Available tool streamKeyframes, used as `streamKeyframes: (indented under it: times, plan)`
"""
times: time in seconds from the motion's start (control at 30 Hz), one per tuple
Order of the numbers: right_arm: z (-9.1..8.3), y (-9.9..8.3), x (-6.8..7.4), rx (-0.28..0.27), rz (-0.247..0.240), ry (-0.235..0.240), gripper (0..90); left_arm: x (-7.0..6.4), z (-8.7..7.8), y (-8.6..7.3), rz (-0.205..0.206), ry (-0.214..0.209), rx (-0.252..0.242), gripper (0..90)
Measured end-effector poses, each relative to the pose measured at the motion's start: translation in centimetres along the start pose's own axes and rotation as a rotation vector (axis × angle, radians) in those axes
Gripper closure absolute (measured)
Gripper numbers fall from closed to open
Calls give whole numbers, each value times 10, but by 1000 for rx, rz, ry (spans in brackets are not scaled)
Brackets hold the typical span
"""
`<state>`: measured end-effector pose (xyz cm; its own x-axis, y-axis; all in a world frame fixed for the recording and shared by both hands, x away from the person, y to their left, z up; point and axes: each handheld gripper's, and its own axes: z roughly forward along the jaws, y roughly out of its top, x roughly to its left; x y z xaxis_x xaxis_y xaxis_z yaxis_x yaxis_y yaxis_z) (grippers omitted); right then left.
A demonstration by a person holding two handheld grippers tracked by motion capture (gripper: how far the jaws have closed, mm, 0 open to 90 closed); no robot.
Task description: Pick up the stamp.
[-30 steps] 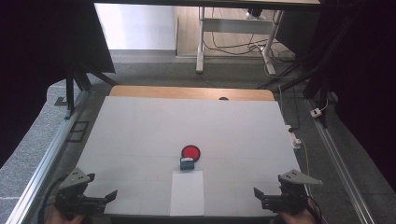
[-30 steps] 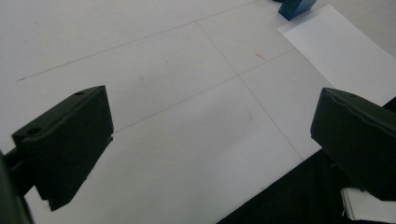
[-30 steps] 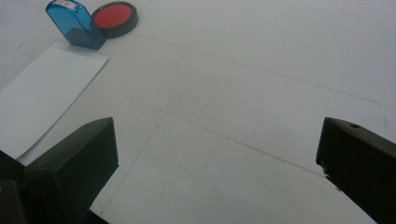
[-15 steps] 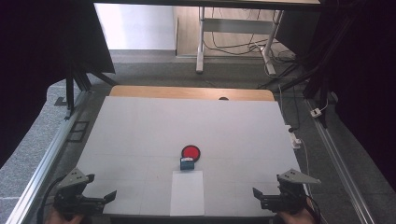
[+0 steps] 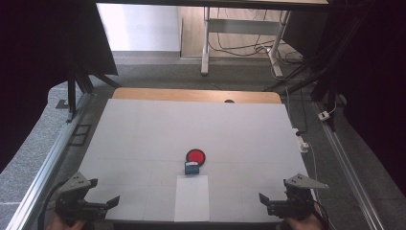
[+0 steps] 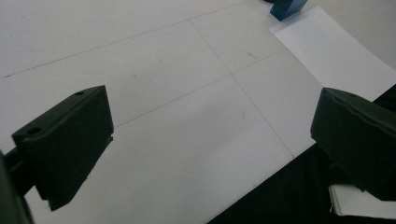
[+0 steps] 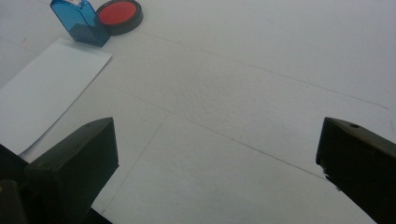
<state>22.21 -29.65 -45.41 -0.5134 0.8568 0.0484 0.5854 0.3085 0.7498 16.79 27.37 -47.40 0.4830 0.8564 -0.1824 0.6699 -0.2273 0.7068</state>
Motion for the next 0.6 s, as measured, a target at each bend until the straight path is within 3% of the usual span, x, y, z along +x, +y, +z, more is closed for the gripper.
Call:
streamKeyframes:
  times: [0.2, 0.4, 0.6]
  plan:
    - [0, 0, 0, 7, -3, -1, 0, -2, -2, 3, 42, -7, -20, 0]
    - [0, 0, 0, 8, -3, 1, 0, 1, 1, 5, 46, -73, -31, 0]
    - [0, 0, 0, 10, -5, 0, 0, -2, 4, 10, 78, -85, -46, 0]
